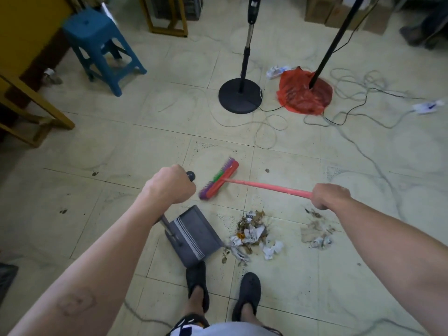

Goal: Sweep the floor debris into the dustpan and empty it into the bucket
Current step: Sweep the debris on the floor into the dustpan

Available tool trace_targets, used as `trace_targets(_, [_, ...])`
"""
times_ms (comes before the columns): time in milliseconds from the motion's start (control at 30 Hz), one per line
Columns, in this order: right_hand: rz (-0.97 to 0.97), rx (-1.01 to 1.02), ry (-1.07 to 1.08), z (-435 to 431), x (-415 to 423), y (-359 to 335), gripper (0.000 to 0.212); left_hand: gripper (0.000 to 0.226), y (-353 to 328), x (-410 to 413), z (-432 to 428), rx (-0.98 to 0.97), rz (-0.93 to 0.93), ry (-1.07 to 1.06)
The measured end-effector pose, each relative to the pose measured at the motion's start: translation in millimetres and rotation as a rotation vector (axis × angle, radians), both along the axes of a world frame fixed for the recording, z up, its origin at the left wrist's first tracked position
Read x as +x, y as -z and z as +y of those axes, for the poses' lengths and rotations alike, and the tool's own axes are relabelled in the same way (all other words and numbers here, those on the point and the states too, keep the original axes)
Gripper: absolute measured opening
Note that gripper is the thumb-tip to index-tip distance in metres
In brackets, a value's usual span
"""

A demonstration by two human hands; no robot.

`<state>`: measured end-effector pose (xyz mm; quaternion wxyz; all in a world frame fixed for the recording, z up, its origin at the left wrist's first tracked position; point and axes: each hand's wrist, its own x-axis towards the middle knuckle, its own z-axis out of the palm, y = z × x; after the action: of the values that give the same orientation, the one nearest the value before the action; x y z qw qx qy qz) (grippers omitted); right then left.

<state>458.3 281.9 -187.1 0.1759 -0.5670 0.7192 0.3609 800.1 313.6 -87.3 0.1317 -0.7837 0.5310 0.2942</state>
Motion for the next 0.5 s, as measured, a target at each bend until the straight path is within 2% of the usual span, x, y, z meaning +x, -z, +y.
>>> trace_targets(500, [0.052,0.052,0.314,81.1,-164.0,-4.0,0.026,0.021,-1.4,-113.4,1.8,-0.056,0.041,0.186])
